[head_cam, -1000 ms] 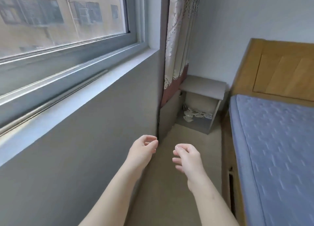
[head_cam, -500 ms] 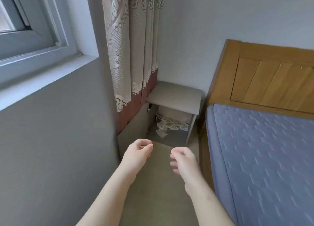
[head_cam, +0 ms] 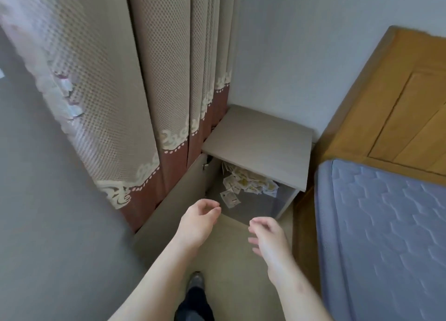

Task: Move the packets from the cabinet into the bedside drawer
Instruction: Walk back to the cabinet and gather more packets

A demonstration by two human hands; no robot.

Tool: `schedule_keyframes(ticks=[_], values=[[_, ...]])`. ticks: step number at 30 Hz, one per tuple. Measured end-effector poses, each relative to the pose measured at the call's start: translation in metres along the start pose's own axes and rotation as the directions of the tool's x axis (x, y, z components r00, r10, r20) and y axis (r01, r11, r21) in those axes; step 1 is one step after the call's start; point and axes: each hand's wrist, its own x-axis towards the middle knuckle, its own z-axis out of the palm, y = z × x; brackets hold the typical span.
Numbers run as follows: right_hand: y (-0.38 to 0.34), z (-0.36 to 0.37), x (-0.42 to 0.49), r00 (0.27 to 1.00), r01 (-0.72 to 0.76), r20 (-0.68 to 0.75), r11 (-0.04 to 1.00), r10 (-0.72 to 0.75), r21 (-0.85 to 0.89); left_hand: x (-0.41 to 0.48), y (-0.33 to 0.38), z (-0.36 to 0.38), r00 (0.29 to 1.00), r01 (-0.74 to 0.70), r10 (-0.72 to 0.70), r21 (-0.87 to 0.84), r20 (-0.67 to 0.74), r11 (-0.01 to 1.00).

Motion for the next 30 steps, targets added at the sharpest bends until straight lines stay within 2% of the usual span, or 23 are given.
schedule_keyframes(ticks=[8, 14, 17, 22, 26, 30], values=[[-0.032, 0.044, 0.204, 0.999, -0.031, -0.012, 0.999, 0.031, -0.031, 0.210, 0.029, 0.032, 0.999, -0.022, 0.018, 0.153, 0.031, 0.988], [0.006, 0.066, 0.343, 0.994, -0.096, 0.028, 0.984, 0.101, -0.151, 0.339, -0.009, 0.066, 0.996, 0.021, -0.049, 0.335, 0.073, 0.942], [0.044, 0.065, 0.405, 0.987, -0.138, 0.053, 0.970, 0.151, -0.200, 0.404, -0.054, 0.098, 0.988, 0.046, -0.105, 0.431, 0.115, 0.901], [0.131, 0.066, 0.541, 0.997, -0.024, 0.061, 0.907, 0.055, -0.420, 0.522, -0.158, 0.157, 0.971, 0.024, -0.154, 0.564, 0.184, 0.825], [0.220, 0.085, 0.638, 0.993, 0.071, 0.121, 0.841, -0.007, -0.536, 0.595, -0.258, 0.195, 0.970, -0.038, -0.123, 0.626, 0.211, 0.779], [0.296, 0.094, 0.713, 0.993, 0.116, 0.071, 0.830, -0.092, -0.545, 0.661, -0.346, 0.232, 0.975, -0.145, -0.017, 0.689, 0.222, 0.710]])
